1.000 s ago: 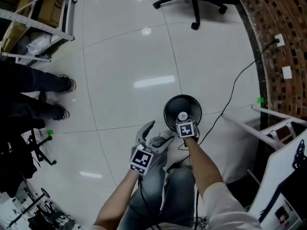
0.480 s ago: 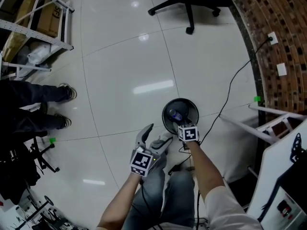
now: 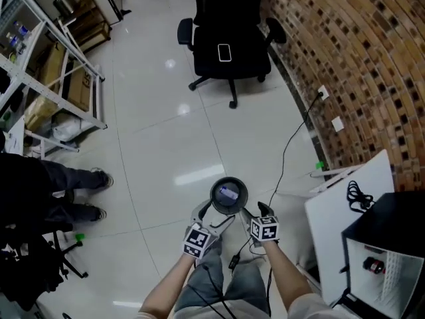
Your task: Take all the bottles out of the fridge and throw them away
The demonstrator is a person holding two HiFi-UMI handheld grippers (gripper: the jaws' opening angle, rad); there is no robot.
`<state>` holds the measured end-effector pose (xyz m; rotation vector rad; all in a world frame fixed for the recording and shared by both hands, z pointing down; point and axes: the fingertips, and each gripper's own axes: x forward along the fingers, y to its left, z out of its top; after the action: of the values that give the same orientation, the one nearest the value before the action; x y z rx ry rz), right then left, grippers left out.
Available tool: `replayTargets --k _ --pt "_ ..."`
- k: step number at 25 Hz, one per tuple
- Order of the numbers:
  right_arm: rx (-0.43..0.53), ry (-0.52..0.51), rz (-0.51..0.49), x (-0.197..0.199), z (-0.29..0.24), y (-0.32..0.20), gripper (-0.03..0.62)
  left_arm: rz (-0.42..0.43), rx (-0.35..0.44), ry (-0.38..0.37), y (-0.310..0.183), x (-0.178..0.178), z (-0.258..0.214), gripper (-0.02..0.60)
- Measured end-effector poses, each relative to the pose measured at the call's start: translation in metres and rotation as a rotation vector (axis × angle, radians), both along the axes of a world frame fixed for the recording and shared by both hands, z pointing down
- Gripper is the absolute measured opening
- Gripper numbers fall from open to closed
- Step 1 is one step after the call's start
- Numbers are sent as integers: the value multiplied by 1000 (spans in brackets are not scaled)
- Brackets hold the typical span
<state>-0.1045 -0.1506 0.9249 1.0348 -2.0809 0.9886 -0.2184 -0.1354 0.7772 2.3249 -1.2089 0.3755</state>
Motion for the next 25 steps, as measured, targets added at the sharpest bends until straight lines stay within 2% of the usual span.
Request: replayTargets --k 5,8,11,16,20,25 --pt "263 -66 153 47 -154 -8 353 129 104 22 -11 46 -91 388" --pt "421 -59 258 99 -237 -4 353 206 178 66 -20 93 -147 388" --pt "549 -27 356 152 -308 20 353 295 249 111 -16 147 -198 388" --pt "759 -79 682 251 -423 82 353 501 407 192 18 250 -288 377" --pt "929 7 889 319 -488 158 353 645 427 300 65 318 -340 375" --pt "1019 225 988 375 -526 247 351 734 450 393 114 380 -388 370"
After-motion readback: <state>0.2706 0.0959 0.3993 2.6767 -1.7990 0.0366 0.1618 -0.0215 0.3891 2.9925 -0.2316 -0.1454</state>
